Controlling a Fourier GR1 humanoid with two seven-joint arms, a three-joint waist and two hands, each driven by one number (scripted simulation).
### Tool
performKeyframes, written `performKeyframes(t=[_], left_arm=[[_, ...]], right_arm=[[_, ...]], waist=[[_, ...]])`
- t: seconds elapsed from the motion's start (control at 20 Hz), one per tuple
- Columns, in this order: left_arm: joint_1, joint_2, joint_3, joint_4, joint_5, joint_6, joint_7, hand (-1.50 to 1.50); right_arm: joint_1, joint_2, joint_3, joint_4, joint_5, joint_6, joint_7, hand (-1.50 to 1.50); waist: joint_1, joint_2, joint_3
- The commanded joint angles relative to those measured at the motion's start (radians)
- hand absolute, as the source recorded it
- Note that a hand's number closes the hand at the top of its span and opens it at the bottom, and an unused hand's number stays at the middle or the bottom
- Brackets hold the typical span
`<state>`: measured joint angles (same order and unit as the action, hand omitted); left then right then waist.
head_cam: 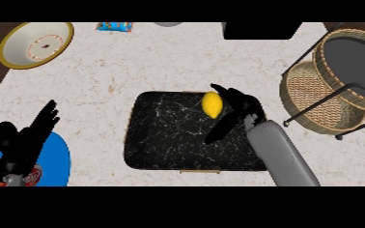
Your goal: Pick the lemon from the tray and place it in the tiered basket
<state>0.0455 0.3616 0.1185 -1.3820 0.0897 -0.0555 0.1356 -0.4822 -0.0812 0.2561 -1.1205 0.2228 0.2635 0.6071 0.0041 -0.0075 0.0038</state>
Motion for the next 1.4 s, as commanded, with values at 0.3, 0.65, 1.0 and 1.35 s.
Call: performKeyframes(t=[0.3, 0.65, 1.0, 1.35], left_arm=[[-0.037, 0.007, 0.056, 0.09, -0.001, -0.054, -0.034, 0.0], [-0.008, -0.031, 0.047, 0.048, -0.02, -0.039, -0.022, 0.0], [-0.009, -0.052, 0.051, 0.021, -0.036, -0.051, 0.012, 0.0], [-0.018, -0.058, 0.06, 0.044, -0.048, -0.04, 0.013, 0.0]], right_arm=[[-0.007, 0.079, 0.047, 0.151, 0.049, -0.067, -0.091, -1.5], [0.063, 0.079, 0.072, 0.043, 0.082, -0.084, -0.218, 1.5], [-0.011, 0.063, -0.029, 0.086, 0.081, -0.133, -0.248, 1.5], [0.064, 0.081, 0.281, -0.153, 0.329, -0.407, 0.08, 1.5]], waist=[[0.005, 0.01, -0.004], [-0.002, 0.007, -0.004], [0.0, 0.008, -0.004], [-0.013, -0.005, -0.007]])
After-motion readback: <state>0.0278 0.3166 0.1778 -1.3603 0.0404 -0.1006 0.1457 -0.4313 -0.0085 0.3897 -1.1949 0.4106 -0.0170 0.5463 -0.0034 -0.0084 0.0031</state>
